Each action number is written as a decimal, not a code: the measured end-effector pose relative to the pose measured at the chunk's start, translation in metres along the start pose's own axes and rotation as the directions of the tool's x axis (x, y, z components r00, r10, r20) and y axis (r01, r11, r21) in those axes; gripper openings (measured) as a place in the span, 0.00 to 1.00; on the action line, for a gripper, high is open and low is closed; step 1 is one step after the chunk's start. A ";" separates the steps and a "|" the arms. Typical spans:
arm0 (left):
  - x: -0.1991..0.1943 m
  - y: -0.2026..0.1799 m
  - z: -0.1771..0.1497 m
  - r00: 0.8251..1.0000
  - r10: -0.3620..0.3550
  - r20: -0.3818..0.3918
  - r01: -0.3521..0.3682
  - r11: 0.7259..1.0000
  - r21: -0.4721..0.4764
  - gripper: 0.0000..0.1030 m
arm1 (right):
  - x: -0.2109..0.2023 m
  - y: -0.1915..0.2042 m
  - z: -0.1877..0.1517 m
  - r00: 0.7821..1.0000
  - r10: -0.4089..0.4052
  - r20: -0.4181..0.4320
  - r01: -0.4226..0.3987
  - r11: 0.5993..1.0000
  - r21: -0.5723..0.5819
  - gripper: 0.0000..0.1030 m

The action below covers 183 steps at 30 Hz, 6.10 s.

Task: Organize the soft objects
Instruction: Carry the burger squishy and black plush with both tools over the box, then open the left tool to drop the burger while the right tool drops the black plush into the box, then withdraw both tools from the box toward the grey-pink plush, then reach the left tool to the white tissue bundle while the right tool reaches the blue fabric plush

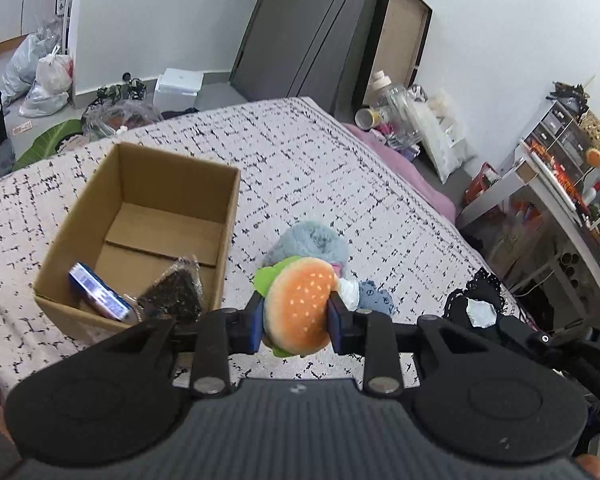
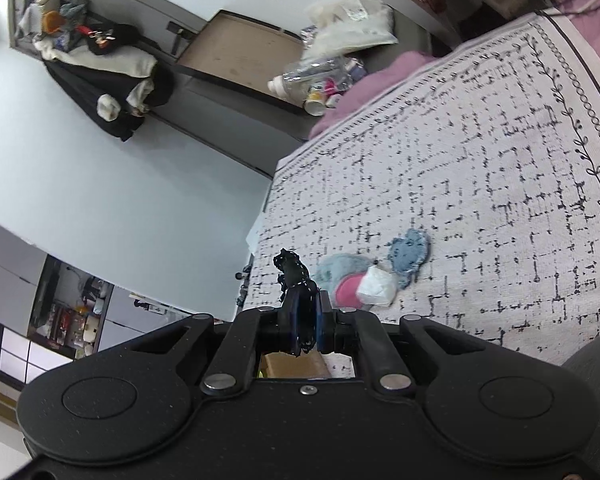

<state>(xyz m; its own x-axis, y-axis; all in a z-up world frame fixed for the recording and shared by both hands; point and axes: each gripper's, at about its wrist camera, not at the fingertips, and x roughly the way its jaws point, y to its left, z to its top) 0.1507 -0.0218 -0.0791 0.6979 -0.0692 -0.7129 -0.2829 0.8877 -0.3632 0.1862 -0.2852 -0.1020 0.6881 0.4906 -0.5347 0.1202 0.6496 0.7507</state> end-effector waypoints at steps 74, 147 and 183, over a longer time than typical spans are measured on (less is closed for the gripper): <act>0.023 0.139 0.053 0.988 0.150 -0.033 -0.153 0.980 -0.128 0.69 | 0.116 0.097 -0.087 0.979 -0.094 -0.182 0.067 0.986 -0.152 0.66; 0.098 -0.074 -0.039 0.985 0.175 0.003 -0.174 0.983 0.052 0.76 | 0.083 -0.074 0.049 0.984 -0.074 -0.159 0.063 0.995 -0.072 0.95; 0.204 -0.073 -0.039 0.988 0.138 -0.071 -0.143 0.988 -0.062 0.43 | 0.181 -0.128 0.062 0.948 -0.015 -0.318 0.052 0.993 0.108 0.45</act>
<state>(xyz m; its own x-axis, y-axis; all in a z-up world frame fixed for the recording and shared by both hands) 0.2884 -0.1186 -0.2209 0.6039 0.0223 -0.7967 -0.4201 0.8584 -0.2945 0.3402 -0.3159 -0.2709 0.4225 0.6404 -0.6414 0.2322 0.6076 0.7595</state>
